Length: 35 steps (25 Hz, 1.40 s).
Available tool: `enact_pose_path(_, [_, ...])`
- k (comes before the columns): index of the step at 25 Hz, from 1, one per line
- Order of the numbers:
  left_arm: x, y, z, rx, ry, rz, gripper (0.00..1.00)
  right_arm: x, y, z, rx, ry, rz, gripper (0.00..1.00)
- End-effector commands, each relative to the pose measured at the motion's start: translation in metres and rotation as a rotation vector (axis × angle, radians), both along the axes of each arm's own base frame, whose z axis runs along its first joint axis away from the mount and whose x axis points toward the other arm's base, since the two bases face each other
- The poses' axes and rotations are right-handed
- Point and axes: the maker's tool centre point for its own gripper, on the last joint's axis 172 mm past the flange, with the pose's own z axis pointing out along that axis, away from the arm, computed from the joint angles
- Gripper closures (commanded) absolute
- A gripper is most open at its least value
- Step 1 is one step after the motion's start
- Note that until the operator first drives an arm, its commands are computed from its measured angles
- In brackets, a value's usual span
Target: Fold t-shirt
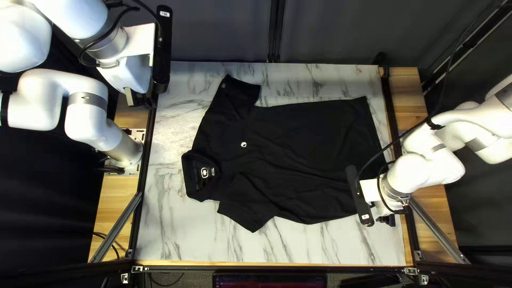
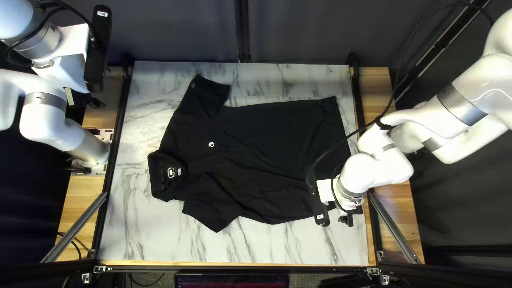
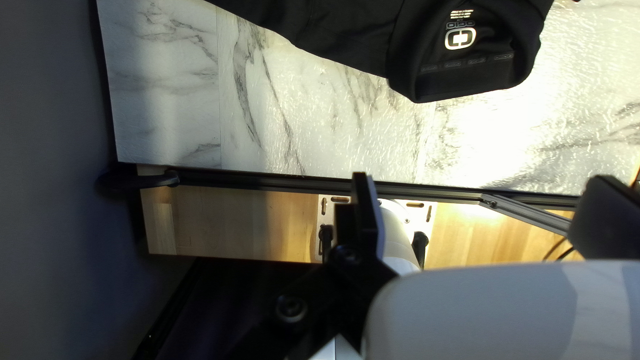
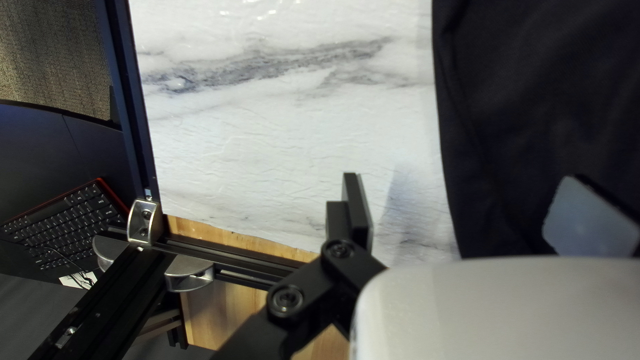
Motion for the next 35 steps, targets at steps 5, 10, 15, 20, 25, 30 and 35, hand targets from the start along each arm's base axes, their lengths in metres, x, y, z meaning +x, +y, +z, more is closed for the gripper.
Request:
enact_pose_path(5, [0.000,0.000,0.000,0.000,0.000,0.000,0.00,-0.018,-0.023,0.007,-0.116,-0.002,0.016,0.00])
enact_pose_path(10, [0.000,0.000,0.000,0.000,0.000,0.000,0.00,-0.036,-0.019,-0.006,-0.119,0.008,-0.006,0.00])
enact_pose_path(15, [0.000,0.000,0.000,0.000,0.000,0.000,0.00,-0.032,-0.014,-0.015,-0.111,0.021,-0.005,0.00])
enact_pose_path(20, [0.000,0.000,0.000,0.000,0.000,0.000,0.00,-0.028,-0.012,-0.019,-0.105,0.030,0.004,0.00])
enact_pose_path(25, [0.000,0.000,0.000,0.000,0.000,0.000,0.00,-0.030,-0.013,-0.027,-0.092,0.036,0.014,0.00])
enact_pose_path(30, [0.000,0.000,0.000,0.000,0.000,0.000,0.00,-0.033,-0.022,-0.036,-0.072,0.045,0.017,0.00])
enact_pose_path(35, [0.000,0.000,0.000,0.000,0.000,0.000,0.00,-0.040,-0.026,-0.040,-0.058,0.050,0.009,0.00])
